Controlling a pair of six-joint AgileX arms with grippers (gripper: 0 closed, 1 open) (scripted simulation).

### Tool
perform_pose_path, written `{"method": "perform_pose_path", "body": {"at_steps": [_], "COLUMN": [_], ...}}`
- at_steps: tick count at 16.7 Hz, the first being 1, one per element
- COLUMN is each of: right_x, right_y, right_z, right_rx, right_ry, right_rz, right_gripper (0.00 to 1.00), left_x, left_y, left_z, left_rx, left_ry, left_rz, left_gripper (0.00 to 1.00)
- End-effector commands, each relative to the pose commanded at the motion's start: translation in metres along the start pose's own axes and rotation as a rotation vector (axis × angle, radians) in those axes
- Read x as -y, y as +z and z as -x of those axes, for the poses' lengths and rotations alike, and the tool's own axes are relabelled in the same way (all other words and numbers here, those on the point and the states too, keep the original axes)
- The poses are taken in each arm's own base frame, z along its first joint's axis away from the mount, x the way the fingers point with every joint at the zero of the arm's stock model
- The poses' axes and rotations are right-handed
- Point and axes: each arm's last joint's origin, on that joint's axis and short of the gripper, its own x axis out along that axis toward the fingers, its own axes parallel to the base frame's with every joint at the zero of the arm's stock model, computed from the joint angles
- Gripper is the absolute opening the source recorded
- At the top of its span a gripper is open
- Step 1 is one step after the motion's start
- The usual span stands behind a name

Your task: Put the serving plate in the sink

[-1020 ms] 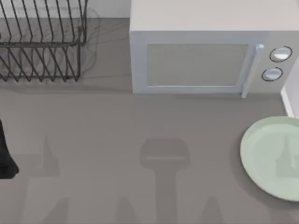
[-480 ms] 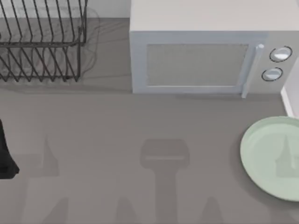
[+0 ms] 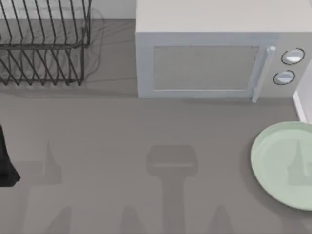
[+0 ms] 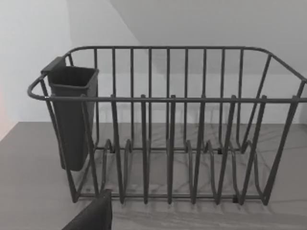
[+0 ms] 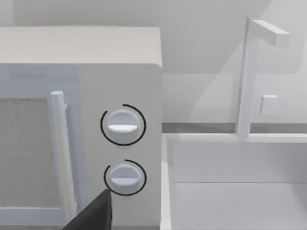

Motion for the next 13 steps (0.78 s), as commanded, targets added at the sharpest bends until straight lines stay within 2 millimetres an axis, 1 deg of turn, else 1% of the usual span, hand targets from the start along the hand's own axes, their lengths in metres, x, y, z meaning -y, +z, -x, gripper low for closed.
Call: {"method": "perform_pose_path", "body": {"at_steps": [7,10,13], "right_x": [0.0,-0.004,-0.01], "right_y": [0.002,0.017,0.041], "right_z": [0.0,-0.002,-0.011], "right_rx": [-0.009,-0.09,-0.256], "right_ry": [0.003,0.031,0.072], "right_rz": [-0.004,-0.032,-0.074], "right_gripper": [1.0,1.0,1.0], "left_x": [0.0,0.0,0.0], "left_y": [0.0,0.0,0.0], "left_z": [0.0,0.0,0.0], "left_rx": [0.0,0.0,0.0], "left_ry": [0.0,0.0,0.0], "left_rz": [0.0,0.0,0.0], "left_gripper": [1.0,1.0,1.0]}}
